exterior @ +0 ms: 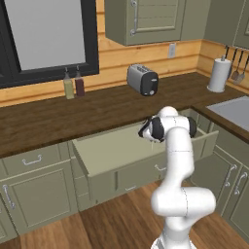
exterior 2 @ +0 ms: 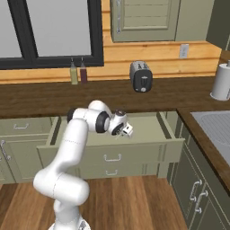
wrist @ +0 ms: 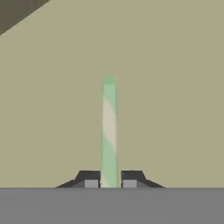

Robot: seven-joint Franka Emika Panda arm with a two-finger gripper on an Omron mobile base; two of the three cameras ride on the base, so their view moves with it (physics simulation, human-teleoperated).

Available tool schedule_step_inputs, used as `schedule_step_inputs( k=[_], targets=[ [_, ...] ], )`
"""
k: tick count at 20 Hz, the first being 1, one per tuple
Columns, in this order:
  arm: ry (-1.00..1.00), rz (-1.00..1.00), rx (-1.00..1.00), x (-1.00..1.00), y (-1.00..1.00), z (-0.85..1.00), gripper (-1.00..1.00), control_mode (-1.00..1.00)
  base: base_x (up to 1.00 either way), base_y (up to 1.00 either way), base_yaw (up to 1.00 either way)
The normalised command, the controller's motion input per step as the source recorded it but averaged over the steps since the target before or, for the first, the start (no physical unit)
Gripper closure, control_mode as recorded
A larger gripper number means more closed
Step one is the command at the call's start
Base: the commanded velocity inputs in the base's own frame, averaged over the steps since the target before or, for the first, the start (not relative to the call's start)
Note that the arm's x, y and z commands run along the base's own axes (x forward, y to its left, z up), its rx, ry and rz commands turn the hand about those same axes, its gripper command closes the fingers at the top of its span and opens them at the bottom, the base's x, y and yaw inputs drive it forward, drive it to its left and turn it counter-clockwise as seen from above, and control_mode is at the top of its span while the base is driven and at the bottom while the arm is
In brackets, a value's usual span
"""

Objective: Take a straw from the drawer in front and place it inside the glass cup on the dining counter.

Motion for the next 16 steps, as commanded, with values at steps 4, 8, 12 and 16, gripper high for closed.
schedule_step_inputs(
  k=[4,8,12,16],
  targets=[
    [0.02,0.00,0.10,0.05,0.00,1.00,1.00,-1.00,0.00,0.00,0.00],
    [0.02,0.00,0.00,-0.54,0.00,0.92,1.00,-1.00,0.00,0.00,0.00],
    [0.11,-0.01,-0.03,-0.67,0.26,1.00,1.00,-1.00,0.00,0.00,0.00],
    [0.02,-0.14,-0.02,-0.85,0.50,0.91,1.00,-1.00,0.00,0.00,0.00]
  ],
)
